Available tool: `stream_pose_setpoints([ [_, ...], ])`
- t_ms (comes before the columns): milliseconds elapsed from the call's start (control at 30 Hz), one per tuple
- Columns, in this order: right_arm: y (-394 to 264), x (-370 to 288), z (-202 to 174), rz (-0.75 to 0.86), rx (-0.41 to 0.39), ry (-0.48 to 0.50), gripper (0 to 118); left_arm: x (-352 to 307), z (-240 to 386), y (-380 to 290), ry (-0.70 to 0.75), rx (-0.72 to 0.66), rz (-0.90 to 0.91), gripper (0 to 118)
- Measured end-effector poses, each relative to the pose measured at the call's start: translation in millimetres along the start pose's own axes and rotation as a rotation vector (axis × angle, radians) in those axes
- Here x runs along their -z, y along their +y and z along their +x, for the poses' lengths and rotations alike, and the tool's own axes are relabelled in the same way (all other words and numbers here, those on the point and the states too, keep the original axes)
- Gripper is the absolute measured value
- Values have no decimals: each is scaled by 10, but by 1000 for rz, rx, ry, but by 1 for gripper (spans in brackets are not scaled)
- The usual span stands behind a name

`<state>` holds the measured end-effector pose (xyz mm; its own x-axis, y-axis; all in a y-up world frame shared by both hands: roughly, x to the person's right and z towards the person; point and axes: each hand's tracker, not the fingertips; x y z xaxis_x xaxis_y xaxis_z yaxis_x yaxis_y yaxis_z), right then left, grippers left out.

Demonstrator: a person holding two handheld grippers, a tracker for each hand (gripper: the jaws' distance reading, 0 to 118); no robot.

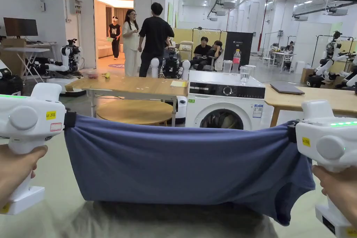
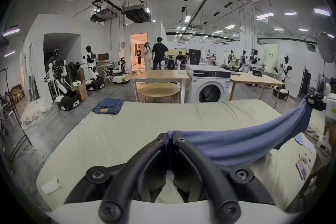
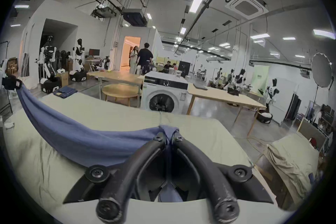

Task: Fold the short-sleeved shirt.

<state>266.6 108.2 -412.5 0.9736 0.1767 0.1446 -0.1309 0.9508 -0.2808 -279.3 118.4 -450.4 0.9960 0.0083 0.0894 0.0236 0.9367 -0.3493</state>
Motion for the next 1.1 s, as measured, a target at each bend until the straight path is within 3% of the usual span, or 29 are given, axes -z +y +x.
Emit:
stream_pose_setpoints([
  [367,-1217,-811,-37,-160,39,41,1,-666,-27,-1372,-32,-61,-121,0],
  [533,-1726,-1049,-137,-246,11,48,1,-836,-38,-1966,-33,-107,-205,0],
  [867,-2666,-1109,-155,-522,-3,95,2,-867,31,-2709,-26,-73,-401,0],
  [1100,-2996,-950,-236,-604,-18,103,4,-677,104,-3062,4,-43,-556,0],
])
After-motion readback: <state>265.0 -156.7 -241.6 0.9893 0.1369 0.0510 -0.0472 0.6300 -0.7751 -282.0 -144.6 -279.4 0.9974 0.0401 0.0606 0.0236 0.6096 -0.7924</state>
